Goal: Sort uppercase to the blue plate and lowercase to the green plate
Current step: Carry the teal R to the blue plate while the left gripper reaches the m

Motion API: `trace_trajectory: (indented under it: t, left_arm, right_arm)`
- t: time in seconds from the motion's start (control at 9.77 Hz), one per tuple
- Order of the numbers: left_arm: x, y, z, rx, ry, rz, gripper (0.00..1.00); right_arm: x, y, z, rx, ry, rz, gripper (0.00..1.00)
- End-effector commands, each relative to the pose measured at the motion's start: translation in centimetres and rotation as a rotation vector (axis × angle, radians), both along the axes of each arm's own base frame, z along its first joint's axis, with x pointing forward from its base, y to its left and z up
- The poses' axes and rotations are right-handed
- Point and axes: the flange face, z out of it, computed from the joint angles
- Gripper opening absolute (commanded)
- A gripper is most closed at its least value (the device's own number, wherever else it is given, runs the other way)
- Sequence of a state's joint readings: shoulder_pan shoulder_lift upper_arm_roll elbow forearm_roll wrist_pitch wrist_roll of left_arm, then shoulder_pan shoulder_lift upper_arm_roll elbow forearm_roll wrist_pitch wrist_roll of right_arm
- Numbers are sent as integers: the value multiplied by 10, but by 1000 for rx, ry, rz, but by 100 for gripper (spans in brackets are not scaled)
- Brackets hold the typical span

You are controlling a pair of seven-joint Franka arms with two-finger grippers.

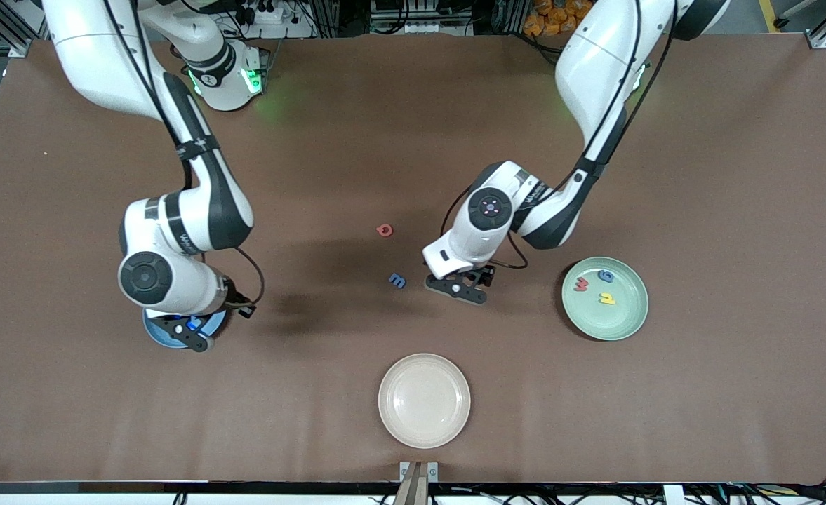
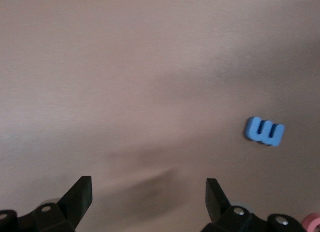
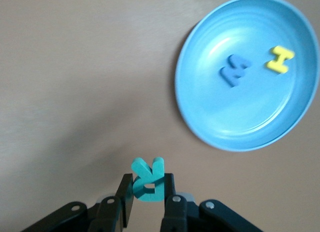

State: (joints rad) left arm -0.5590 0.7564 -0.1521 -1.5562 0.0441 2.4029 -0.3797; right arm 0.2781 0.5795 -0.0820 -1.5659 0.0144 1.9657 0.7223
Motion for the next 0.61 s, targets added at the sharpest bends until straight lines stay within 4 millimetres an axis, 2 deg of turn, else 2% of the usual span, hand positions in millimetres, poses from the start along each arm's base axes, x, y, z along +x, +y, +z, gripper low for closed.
trace_trajectory:
  t: [0.0, 0.1, 0.2, 0.31, 0.51]
  left_arm:
    - [2, -34, -8, -23, -17, 24, 100]
    - [5, -41, -9, -14, -42, 16, 100]
    - [0, -60, -10, -11, -69, -9, 100]
    - [-3, -71, -12, -23, -89, -18, 100]
    - [-3, -77, -12, -61, -129, -26, 100]
  right_arm:
    - [-10, -42, 0, -8, 16, 80, 0]
    - [-7, -61, -1, -8, 20, 95, 0]
    - [-5, -76, -3, -2, 25, 115, 0]
    - [-3, -95, -5, -2, 23, 129, 0]
    - [0, -123, -7, 7, 20, 162, 2]
